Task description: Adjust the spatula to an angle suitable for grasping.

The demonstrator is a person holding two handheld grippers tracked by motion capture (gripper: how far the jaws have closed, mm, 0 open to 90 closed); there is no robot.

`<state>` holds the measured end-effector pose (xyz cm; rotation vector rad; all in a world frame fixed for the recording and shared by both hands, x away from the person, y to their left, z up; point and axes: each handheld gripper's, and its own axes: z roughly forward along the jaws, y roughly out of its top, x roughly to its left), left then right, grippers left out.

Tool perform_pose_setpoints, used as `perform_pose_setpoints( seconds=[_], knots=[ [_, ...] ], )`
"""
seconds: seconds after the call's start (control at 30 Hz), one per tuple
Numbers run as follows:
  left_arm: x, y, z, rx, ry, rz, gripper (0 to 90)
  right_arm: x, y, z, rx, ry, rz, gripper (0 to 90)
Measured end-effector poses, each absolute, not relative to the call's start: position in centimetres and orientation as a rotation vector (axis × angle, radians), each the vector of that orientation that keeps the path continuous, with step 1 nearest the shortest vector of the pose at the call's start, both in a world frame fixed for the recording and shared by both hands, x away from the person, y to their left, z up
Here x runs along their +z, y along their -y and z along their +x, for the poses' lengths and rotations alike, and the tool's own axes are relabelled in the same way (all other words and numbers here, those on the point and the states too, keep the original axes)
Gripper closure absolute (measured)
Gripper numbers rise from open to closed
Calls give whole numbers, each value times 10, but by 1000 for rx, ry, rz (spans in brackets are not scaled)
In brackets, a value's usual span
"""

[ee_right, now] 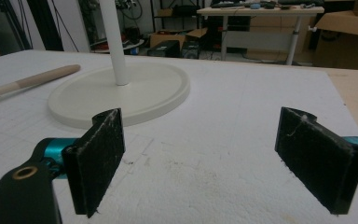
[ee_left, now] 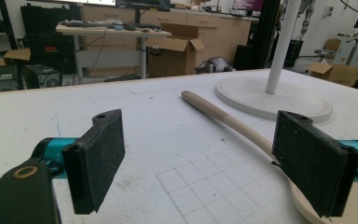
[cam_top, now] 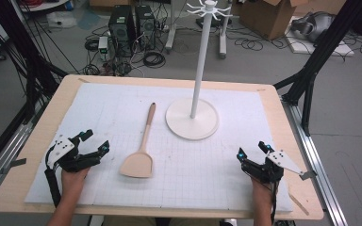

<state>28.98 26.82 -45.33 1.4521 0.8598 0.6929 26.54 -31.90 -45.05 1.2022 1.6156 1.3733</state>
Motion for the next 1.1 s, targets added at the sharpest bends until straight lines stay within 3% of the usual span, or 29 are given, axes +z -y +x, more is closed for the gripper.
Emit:
perform_pose_setpoints(
  seconds=[0.7, 0.9, 1.1],
  knots=[
    [-453, -269, 290, 693, -870, 1450, 186, -450, 315, 265, 1325, -1624, 1197, 145],
    [-452, -269, 290, 698, -887, 1448, 228, -450, 315, 266, 1310, -1621, 1179, 145],
    [-445, -270, 293, 640, -938, 1455, 238, -450, 314, 266, 1307, -1628, 1186, 145]
  ],
)
